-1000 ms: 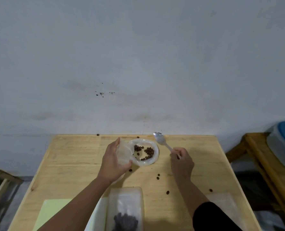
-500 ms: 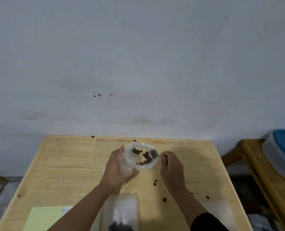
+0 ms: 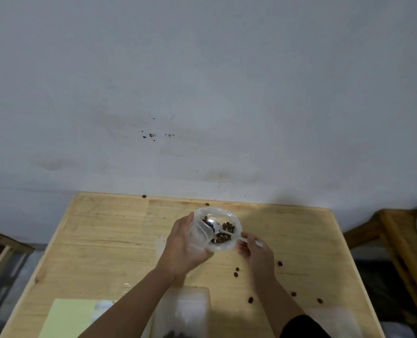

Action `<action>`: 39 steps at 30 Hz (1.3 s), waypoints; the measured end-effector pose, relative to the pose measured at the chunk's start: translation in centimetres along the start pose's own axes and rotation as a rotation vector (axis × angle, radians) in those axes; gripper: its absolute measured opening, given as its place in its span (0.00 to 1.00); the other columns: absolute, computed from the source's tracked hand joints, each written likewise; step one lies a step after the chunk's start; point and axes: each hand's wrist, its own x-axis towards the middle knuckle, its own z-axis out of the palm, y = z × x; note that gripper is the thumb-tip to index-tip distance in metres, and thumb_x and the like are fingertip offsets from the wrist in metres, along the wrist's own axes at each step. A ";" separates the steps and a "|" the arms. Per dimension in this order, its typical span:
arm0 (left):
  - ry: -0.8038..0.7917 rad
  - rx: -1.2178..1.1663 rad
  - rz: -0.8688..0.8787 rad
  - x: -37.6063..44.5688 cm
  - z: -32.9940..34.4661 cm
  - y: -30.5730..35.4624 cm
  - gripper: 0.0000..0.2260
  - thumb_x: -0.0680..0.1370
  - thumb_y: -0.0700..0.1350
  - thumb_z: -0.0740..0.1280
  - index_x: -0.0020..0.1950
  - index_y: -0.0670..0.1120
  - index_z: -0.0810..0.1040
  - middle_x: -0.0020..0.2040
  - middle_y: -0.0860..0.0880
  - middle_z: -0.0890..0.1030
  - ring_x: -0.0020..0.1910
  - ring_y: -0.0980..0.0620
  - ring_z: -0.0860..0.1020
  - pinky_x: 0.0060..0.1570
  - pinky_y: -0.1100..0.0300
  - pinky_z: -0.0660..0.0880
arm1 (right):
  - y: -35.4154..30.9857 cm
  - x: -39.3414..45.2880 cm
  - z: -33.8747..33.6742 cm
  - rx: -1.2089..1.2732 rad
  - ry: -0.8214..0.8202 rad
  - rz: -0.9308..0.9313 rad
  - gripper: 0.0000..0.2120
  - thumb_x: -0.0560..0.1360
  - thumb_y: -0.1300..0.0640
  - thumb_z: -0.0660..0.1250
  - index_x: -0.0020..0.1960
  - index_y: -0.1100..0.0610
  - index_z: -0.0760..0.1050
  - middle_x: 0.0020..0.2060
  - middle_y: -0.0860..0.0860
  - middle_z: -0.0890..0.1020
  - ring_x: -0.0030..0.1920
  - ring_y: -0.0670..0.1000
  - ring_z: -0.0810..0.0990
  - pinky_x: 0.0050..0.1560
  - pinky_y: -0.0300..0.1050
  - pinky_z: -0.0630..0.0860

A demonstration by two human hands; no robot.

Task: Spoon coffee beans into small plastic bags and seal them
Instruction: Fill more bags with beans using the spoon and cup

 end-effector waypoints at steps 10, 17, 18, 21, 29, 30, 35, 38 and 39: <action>0.008 -0.004 0.017 -0.2 0.1 -0.2 0.45 0.66 0.53 0.76 0.76 0.49 0.54 0.70 0.52 0.62 0.62 0.61 0.62 0.60 0.69 0.59 | -4.9 -1.2 -0.3 0.030 -0.112 -0.187 0.11 0.79 0.61 0.59 0.46 0.62 0.79 0.34 0.56 0.81 0.35 0.51 0.79 0.37 0.39 0.79; -0.001 -0.040 0.006 -0.3 0.1 -0.3 0.46 0.66 0.53 0.76 0.76 0.49 0.53 0.71 0.52 0.61 0.63 0.61 0.61 0.59 0.69 0.59 | -5.4 -2.8 0.0 -0.278 -0.183 -0.492 0.10 0.79 0.63 0.59 0.47 0.59 0.80 0.35 0.55 0.82 0.36 0.48 0.80 0.40 0.40 0.80; 0.002 -0.033 0.005 -0.3 0.1 -0.3 0.46 0.66 0.53 0.76 0.76 0.49 0.53 0.71 0.52 0.61 0.63 0.61 0.61 0.59 0.69 0.59 | -5.2 -2.5 -0.2 -0.287 -0.130 -0.503 0.10 0.79 0.63 0.59 0.47 0.59 0.79 0.35 0.54 0.82 0.36 0.47 0.80 0.40 0.40 0.80; 0.003 -0.024 0.003 -0.4 0.2 -0.4 0.45 0.67 0.53 0.76 0.76 0.48 0.53 0.71 0.52 0.60 0.64 0.61 0.60 0.60 0.69 0.58 | -3.6 -1.4 -1.0 -0.419 -0.013 -0.509 0.10 0.79 0.61 0.60 0.46 0.53 0.79 0.33 0.51 0.80 0.35 0.49 0.79 0.40 0.37 0.77; 0.006 -0.049 -0.037 -0.2 0.8 -0.1 0.45 0.67 0.52 0.76 0.76 0.50 0.52 0.71 0.55 0.59 0.62 0.63 0.60 0.53 0.79 0.59 | 0.1 -1.3 -1.5 -0.303 -0.054 -0.217 0.11 0.79 0.62 0.59 0.45 0.56 0.80 0.36 0.55 0.81 0.37 0.51 0.80 0.42 0.44 0.80; 0.004 -0.057 -0.043 -0.2 0.9 -0.1 0.45 0.67 0.52 0.76 0.76 0.50 0.52 0.71 0.55 0.59 0.62 0.63 0.60 0.49 0.83 0.59 | 0.3 -1.5 -1.3 -0.271 -0.065 -0.187 0.11 0.79 0.62 0.59 0.45 0.58 0.80 0.36 0.55 0.81 0.36 0.50 0.80 0.39 0.40 0.80; 0.008 -0.052 -0.033 -0.3 0.8 -0.1 0.46 0.67 0.55 0.76 0.76 0.51 0.52 0.71 0.55 0.59 0.63 0.62 0.61 0.57 0.74 0.59 | -0.3 -1.3 -0.9 -0.076 -0.005 -0.045 0.11 0.79 0.63 0.58 0.46 0.63 0.79 0.35 0.58 0.80 0.34 0.53 0.79 0.32 0.38 0.79; 0.002 -0.043 -0.026 -0.3 0.7 -0.1 0.46 0.67 0.56 0.75 0.77 0.51 0.52 0.71 0.55 0.59 0.64 0.62 0.61 0.59 0.70 0.59 | -1.6 -1.1 -1.3 0.007 0.001 -0.041 0.11 0.79 0.62 0.58 0.46 0.64 0.78 0.36 0.59 0.81 0.35 0.54 0.79 0.33 0.38 0.80; 0.002 -0.037 -0.021 -0.3 0.7 -0.1 0.46 0.67 0.56 0.75 0.77 0.51 0.51 0.71 0.55 0.59 0.64 0.61 0.61 0.59 0.70 0.59 | -2.2 -1.0 -1.4 0.033 -0.003 -0.054 0.11 0.79 0.63 0.58 0.46 0.63 0.78 0.36 0.59 0.80 0.35 0.54 0.79 0.33 0.38 0.80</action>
